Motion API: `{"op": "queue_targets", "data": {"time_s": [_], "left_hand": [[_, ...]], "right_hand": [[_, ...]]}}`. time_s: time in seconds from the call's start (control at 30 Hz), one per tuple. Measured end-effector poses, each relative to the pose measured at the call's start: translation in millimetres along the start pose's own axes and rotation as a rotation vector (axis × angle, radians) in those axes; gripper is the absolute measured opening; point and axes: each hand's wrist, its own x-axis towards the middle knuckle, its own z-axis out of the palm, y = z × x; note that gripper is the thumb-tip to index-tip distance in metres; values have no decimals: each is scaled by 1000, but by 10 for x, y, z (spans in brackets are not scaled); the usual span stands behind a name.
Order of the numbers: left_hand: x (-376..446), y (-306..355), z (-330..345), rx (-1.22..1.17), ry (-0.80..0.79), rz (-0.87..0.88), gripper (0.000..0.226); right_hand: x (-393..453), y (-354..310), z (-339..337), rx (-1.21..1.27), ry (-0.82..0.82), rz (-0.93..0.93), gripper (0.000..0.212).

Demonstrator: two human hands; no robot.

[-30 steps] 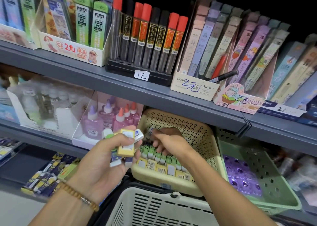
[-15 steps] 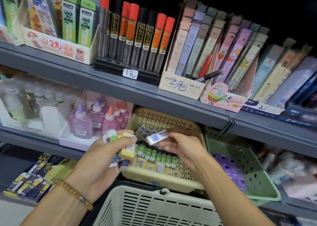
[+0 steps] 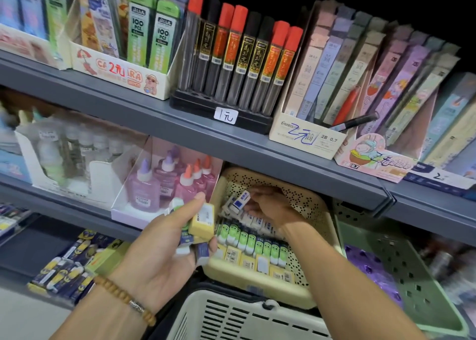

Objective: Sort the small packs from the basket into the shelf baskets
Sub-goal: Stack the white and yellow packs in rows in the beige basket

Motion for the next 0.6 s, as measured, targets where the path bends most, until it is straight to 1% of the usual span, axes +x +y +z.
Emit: {"op": "queue_targets", "data": {"time_s": [0.1,0.17,0.2,0.23,0.3,0.33,0.4,0.43,0.47,0.5,0.53,0.6], "left_hand": [[73,10,10,0,36,52,31],[95,-23,-22,-30,30,53,30],[89,-49,-41,-69,10,68,31],[79,-69,-63,-98,-8,88,35],[52,-104,-101,-102,-16,106,40],[44,-109,-107,-101,-13,103,42],[15,-108,-98,-100,-10,100,48],[-3,-100,-94,-92,-13,103,51],[-21,-99,-87,-89,-19,109,51],[-48,-108,-89,-84,-31,124,48],[-72,-117,-86,-65,-47,146,44],[-117,-126,-61,-14,-77,189,34]], "right_hand": [[50,25,64,-77,-30,-27,14],[45,46,68,-239,10,-84,12],[47,54,67,-301,10,-103,14],[29,48,69,-305,-23,-92,17],[-21,17,98,-207,-112,-49,19],[-49,-6,112,-200,-126,-52,18],[-152,-49,112,-278,-94,-134,15],[-235,-74,105,-274,-99,-176,12],[-343,-111,110,-199,-137,-202,8],[-462,-150,109,-120,-196,-218,12],[-587,-194,104,-81,-253,-240,21],[-828,-274,105,-98,-381,-315,31]]}}
